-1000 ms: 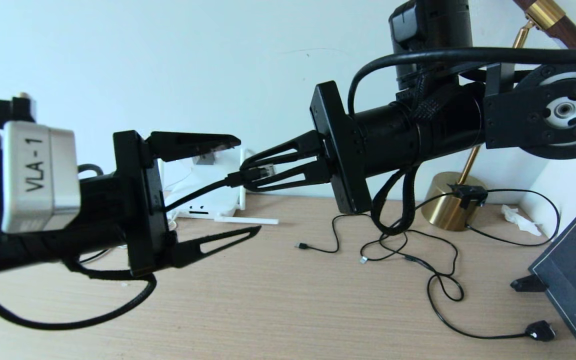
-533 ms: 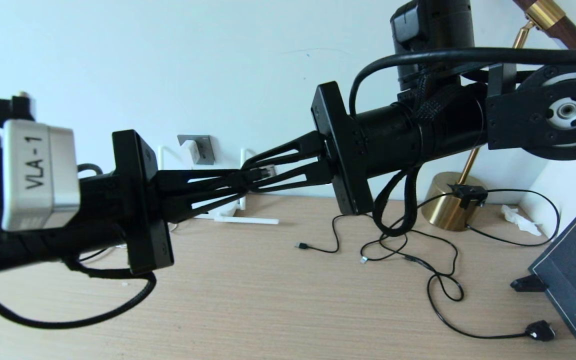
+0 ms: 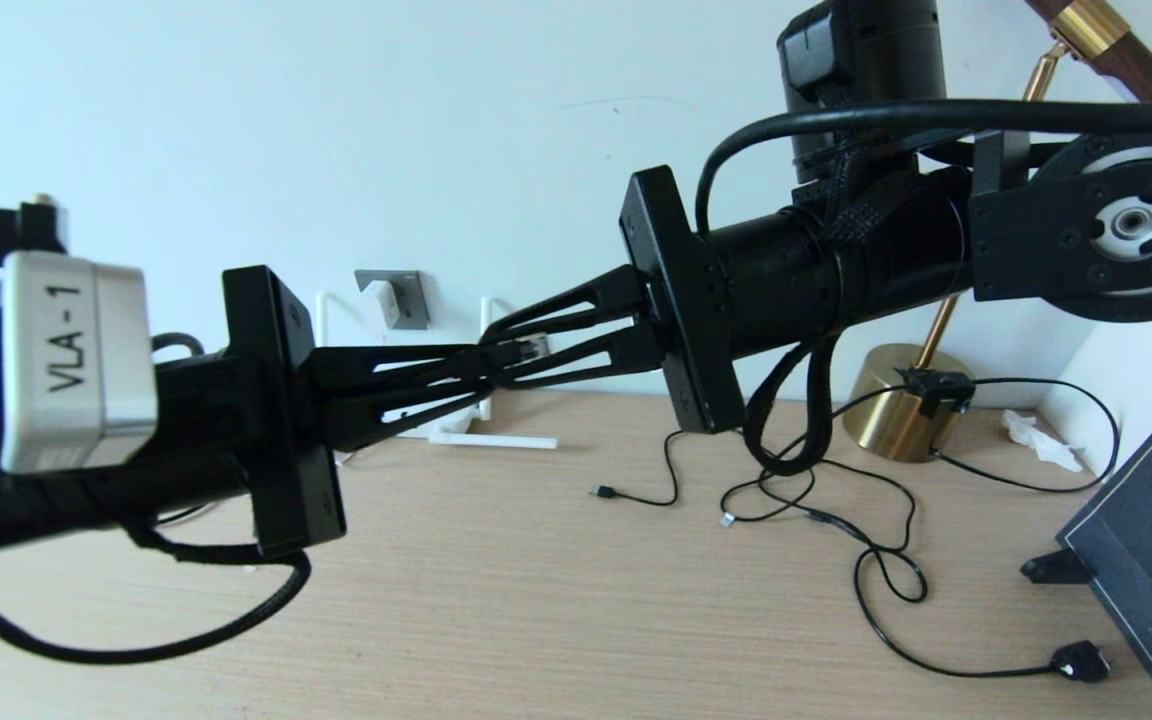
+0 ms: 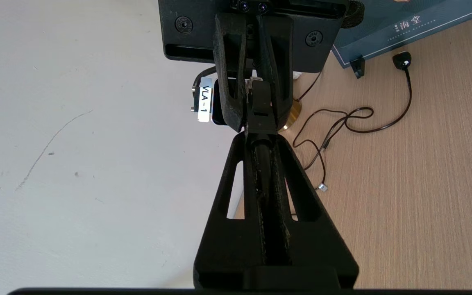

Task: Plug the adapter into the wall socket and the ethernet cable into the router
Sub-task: Hand it to the other hand

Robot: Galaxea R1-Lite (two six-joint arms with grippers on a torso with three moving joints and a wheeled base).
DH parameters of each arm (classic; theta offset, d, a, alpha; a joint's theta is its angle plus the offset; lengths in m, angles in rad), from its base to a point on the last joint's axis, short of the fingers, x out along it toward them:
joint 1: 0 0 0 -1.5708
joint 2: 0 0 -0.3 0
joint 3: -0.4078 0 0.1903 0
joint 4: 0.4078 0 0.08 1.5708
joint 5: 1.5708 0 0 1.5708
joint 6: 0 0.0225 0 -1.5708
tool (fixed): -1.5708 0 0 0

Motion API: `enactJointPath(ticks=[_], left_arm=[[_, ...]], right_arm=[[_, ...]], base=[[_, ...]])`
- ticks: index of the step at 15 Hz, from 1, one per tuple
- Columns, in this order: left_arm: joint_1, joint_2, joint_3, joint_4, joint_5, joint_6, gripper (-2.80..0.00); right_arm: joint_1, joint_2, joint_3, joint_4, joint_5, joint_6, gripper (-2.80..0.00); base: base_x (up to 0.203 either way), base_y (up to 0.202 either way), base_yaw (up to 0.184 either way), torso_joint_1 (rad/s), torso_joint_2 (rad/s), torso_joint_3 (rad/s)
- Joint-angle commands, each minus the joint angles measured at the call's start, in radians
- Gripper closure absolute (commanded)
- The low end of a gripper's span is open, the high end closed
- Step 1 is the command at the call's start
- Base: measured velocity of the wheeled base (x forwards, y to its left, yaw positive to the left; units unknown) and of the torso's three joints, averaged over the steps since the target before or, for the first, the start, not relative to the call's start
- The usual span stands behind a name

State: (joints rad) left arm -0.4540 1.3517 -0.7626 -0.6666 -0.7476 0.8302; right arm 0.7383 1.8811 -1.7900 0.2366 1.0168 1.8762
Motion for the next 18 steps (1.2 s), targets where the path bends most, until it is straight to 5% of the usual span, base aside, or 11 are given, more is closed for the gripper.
enactJointPath(ticks=[1, 18], left_arm=[[0.000, -0.001, 0.000, -0.004, -0.004, 0.004, 0.00], [0.000, -0.017, 0.023, -0.009, -0.004, 0.003, 0.00]], right_arm=[[0.003, 0.001, 0.000, 0.001, 0.006, 0.011, 0.00], [0.019, -0.005, 0.020, 0.001, 0.005, 0.011, 0.00]], base=[[0.000, 0.000, 0.000, 0.000, 0.00, 0.000], [0.000, 0.000, 0.000, 0.000, 0.00, 0.000]])
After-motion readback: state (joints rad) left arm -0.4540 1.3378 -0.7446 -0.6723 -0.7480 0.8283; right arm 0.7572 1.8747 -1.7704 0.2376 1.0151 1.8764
